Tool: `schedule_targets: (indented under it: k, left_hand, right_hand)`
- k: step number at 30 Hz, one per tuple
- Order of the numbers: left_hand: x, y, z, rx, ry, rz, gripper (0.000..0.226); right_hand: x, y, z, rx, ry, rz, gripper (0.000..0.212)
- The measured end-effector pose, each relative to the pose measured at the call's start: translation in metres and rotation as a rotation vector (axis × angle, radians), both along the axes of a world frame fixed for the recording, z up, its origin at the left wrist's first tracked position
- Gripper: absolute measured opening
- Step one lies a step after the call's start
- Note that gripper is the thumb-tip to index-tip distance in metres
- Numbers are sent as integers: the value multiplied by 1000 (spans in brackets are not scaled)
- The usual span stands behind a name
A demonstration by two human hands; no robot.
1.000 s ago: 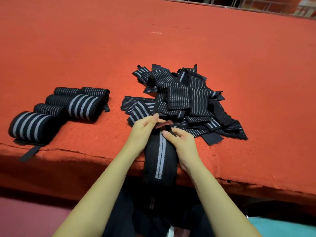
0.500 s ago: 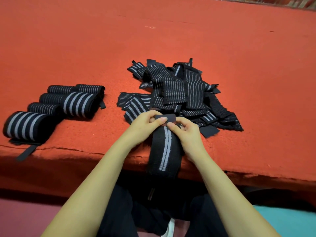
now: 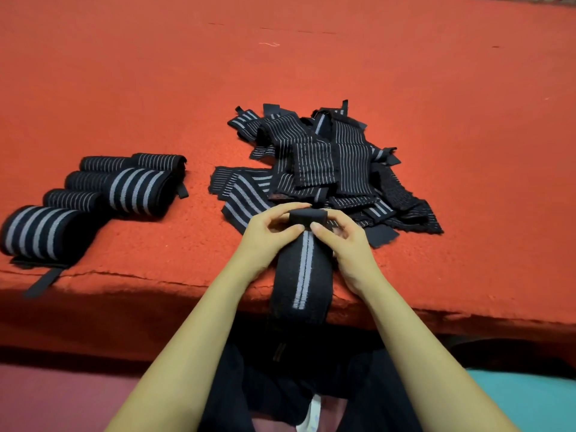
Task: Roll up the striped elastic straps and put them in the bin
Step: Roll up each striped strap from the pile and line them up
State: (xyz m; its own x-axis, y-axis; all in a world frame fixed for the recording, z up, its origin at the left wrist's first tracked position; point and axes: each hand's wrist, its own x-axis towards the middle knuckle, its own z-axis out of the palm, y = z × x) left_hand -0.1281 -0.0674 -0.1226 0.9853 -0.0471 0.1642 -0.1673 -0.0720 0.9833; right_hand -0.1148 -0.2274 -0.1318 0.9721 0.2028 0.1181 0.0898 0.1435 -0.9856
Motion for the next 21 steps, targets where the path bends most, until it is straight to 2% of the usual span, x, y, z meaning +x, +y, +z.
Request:
schedule_targets:
  k: [3,6,10,12,14,17,19,21]
  left_hand:
    - [-2,-2,1,20,-34,18,45]
    - [-2,-3,-2,26,-24,18,48]
    - [-5,-2,3,40,-3,-28,38]
    - [-2,1,3,-15,50,-78,41]
    - [0,1,2,-97,147,-113,35]
    - [4,-2,0,-31,195,-70,35]
    - [5,-3,-2,-76,235,-90,41]
    - [3,-2,-1,-137,238,-98,37]
  right_hand:
    - [-1,2,3,44,36,36,18]
    - [-2,1,3,-18,6,2,16]
    - [-3,-2,0,34,41,19,22]
    - [-3,-3,-1,104,96,6,33]
    - [-3,-3,-1,144,110,-16,41]
    - [-3,-4,-2,189,124,-31,44]
    - [-2,-4,-2,170,122,-23,45]
    - [-1,-4,-2,140,120,-20,44]
